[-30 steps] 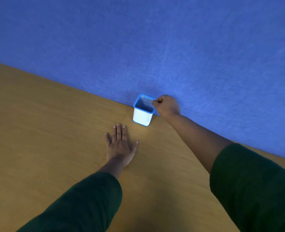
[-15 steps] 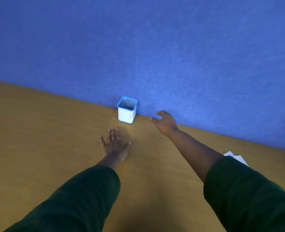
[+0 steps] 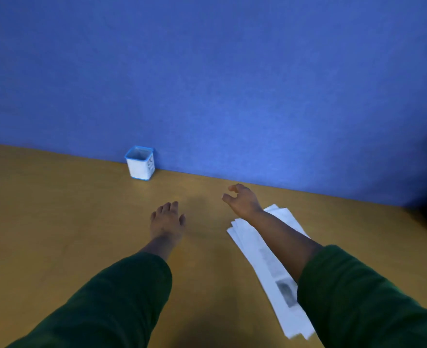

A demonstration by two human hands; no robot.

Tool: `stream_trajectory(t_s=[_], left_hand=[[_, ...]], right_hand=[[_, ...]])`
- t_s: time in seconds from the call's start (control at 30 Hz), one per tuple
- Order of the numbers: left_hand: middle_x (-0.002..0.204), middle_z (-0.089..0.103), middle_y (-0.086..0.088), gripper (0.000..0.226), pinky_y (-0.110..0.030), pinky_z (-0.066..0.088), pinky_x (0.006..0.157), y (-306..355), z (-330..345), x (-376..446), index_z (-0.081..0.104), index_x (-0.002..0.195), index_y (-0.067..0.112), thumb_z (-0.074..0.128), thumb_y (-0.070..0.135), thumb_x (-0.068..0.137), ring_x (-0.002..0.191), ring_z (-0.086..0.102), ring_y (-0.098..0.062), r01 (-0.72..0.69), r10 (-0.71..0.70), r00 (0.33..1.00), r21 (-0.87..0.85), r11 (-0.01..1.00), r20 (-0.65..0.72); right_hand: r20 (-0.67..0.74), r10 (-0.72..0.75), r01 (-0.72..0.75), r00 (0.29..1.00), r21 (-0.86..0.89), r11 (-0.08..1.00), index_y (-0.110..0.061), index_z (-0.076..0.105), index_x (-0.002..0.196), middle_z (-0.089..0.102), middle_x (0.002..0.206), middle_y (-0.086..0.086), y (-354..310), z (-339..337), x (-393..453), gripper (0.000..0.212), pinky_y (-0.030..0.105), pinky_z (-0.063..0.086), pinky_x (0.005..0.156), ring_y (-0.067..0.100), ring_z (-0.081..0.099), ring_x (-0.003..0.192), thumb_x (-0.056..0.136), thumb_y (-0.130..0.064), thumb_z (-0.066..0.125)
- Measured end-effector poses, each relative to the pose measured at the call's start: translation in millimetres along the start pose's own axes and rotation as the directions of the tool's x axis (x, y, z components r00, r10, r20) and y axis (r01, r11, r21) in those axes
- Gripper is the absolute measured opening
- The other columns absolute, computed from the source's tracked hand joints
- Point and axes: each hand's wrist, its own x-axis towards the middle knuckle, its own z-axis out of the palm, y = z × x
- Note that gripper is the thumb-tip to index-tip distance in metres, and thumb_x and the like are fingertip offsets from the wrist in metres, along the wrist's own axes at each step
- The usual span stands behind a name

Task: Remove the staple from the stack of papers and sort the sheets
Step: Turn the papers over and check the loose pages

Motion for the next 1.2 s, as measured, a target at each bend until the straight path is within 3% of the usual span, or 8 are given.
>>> stream_trajectory(t_s=[0.17,0.47,0.8,1.03,1.2], left_hand=[[0.146,0.038,-0.003,0.053,-0.038,0.027,0.111,69,15,-42,0.029,0.145,0.015,0.036,0.037,0.097,0.137,0.031,-0.022,-0.04,0.039,0.999,0.025,0.999,0.027],[0.148,0.035,-0.001,0.054,-0.039,0.022,0.115,133,38,-87,0.027,0.146,0.015,0.037,0.037,0.097,0.14,0.025,-0.021,-0.066,0.062,0.996,0.051,0.996,0.071],[0.15,0.032,-0.003,0.057,-0.039,0.024,0.113,159,53,-73,0.026,0.146,0.017,0.04,0.04,0.096,0.141,0.024,-0.022,-0.033,0.029,0.987,0.025,0.999,0.158],[0.154,0.025,-0.005,0.061,-0.039,0.031,0.111,164,64,-44,0.022,0.148,0.017,0.042,0.041,0.096,0.141,0.026,-0.024,-0.04,0.037,0.97,0.009,0.999,0.239],[0.15,0.031,-0.006,0.06,-0.038,0.037,0.107,162,70,-23,0.024,0.146,0.016,0.045,0.038,0.095,0.136,0.034,-0.025,-0.051,0.051,0.969,-0.007,0.999,0.24]], right_hand=[[-0.035,0.036,-0.035,0.999,0.048,0.998,-0.011,0.051,0.127,0.049,0.138,0.006,61,-55,-34,0.045,0.033,0.041,0.1,0.023,0.051,0.122,0.088,-0.032,0.059],[-0.06,0.116,-0.112,0.991,0.063,0.992,-0.01,0.05,0.128,0.049,0.138,0.008,143,-106,-67,0.046,0.029,0.041,0.093,0.023,0.051,0.122,0.089,-0.034,0.058],[-0.101,0.246,-0.234,0.964,0.116,0.965,-0.007,0.051,0.126,0.052,0.135,0.013,190,-111,-75,0.046,0.036,0.041,0.099,0.027,0.05,0.123,0.088,-0.03,0.06],[-0.133,0.296,-0.292,0.946,0.052,0.955,-0.005,0.05,0.128,0.054,0.133,0.014,193,-107,-71,0.048,0.035,0.041,0.1,0.027,0.05,0.122,0.087,-0.028,0.062],[-0.158,0.35,-0.359,0.923,-0.031,0.933,-0.008,0.044,0.133,0.052,0.133,0.015,196,-102,-72,0.057,0.036,0.041,0.1,0.031,0.049,0.122,0.083,-0.028,0.064]])
